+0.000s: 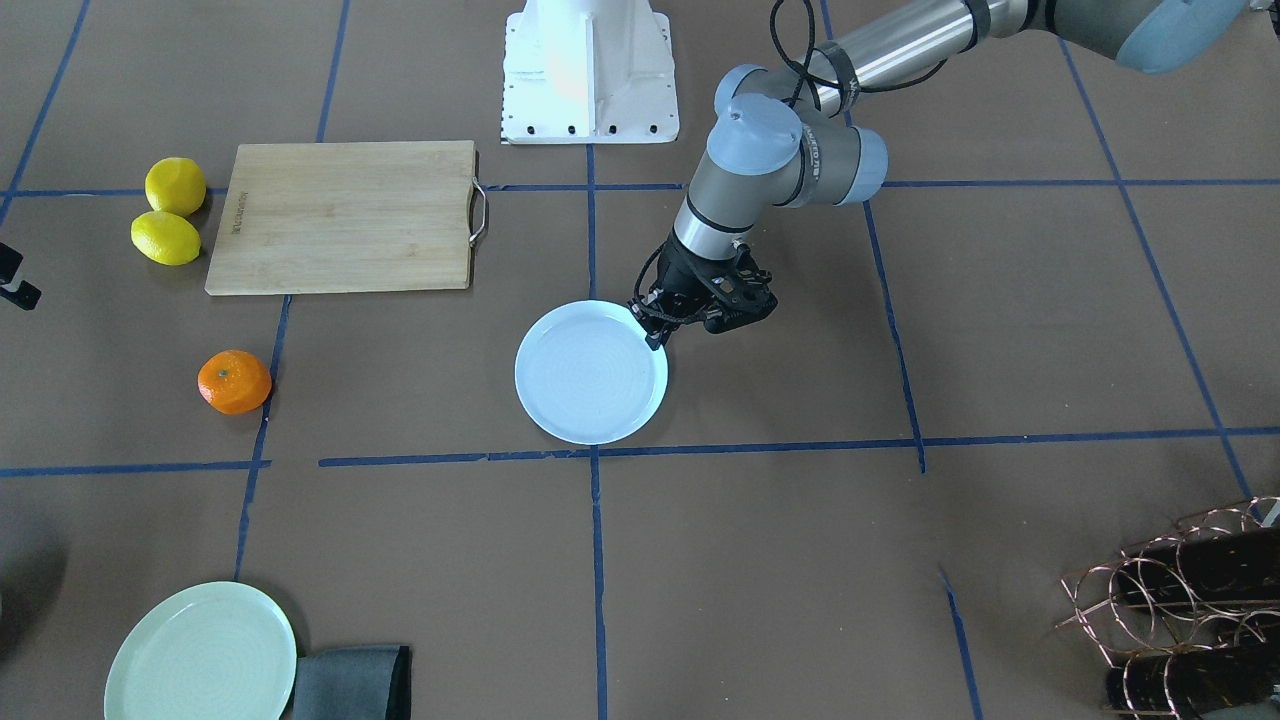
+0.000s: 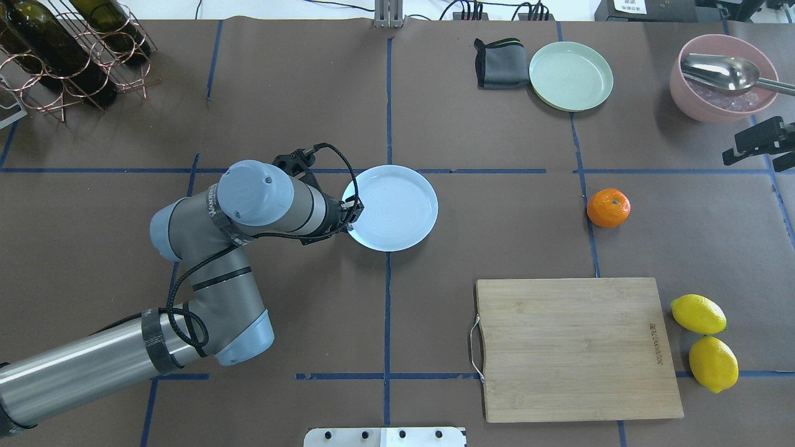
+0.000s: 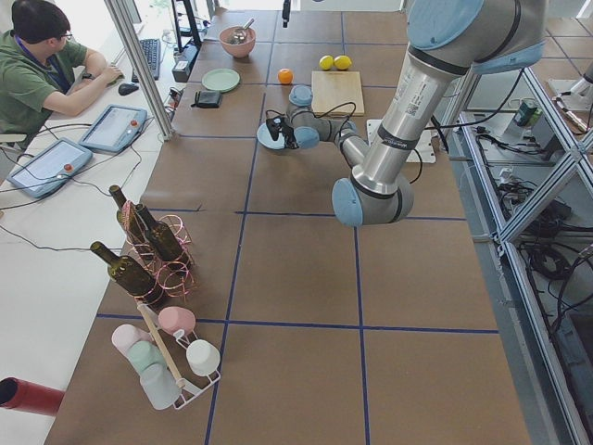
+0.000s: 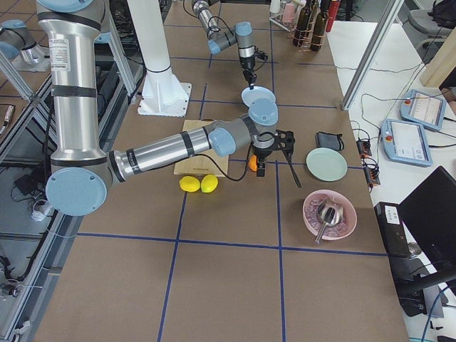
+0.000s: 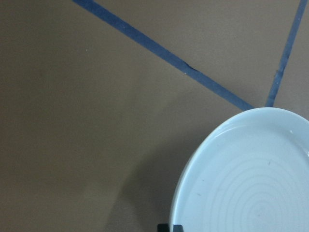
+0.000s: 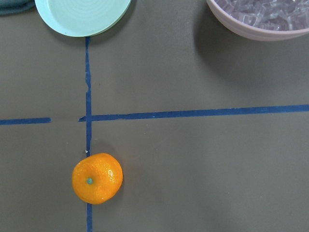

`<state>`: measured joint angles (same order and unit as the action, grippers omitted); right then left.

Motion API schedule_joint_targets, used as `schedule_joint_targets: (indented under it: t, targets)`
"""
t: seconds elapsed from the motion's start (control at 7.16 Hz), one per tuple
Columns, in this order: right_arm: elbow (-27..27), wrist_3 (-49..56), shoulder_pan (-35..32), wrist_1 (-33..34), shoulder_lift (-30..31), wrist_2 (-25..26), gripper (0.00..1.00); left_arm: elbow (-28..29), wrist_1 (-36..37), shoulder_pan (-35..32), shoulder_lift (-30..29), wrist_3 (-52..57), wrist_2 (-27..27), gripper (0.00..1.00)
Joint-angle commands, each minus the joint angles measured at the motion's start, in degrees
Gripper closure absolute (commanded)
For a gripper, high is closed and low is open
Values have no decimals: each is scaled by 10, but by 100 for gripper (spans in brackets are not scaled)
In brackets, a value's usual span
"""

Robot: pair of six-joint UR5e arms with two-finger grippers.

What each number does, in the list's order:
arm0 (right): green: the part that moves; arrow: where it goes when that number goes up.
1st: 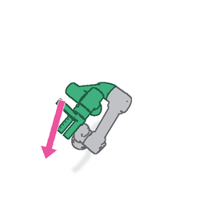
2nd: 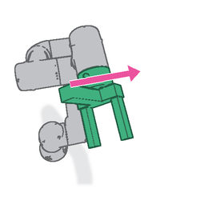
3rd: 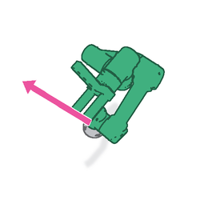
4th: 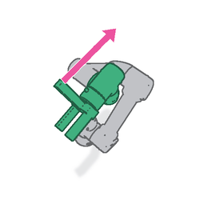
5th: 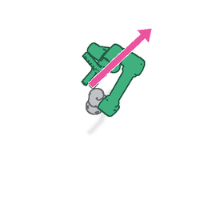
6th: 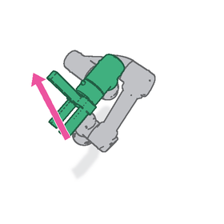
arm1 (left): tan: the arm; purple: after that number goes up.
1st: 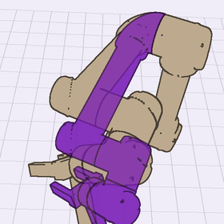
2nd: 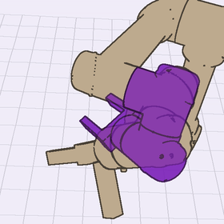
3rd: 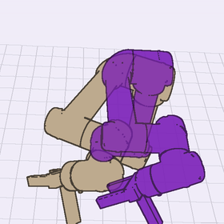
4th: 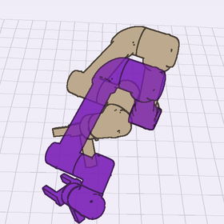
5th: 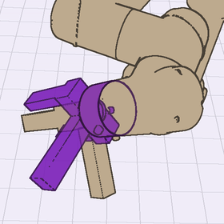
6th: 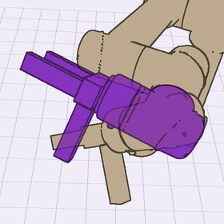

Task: Pick orange to plate
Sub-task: 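Slide the light blue plate with the left gripper toward the table center, then release the plate and withdraw the left gripper while the right gripper reaches toward the orange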

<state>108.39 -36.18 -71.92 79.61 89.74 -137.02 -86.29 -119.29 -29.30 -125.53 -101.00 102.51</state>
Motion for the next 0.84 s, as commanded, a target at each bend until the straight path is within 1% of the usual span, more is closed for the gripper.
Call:
schedule_joint_targets:
  t: [0.0, 0.14, 0.28, 0.42, 0.56, 0.7]
  targets:
    - [-2, -6, 7, -9, 0, 1, 0, -2, 3, -8, 3, 21, 0, 1]
    - [-2, -9, 20, -10, 0, 13, 0, -12, 6, -26, 4, 37, 5, 0]
    - [-5, -15, 41, -22, -1, 40, 0, -23, 9, -44, 8, 54, 31, 0]
    - [-5, -23, 56, -31, -3, 50, 0, -33, 18, -67, 19, 77, 66, 0]
    - [-5, -53, 81, -36, -14, 68, 0, -73, 69, -87, 33, 121, 72, 0]
    - [-5, -71, 108, -36, -31, 90, 0, -109, 138, -99, 34, 174, 73, 0]
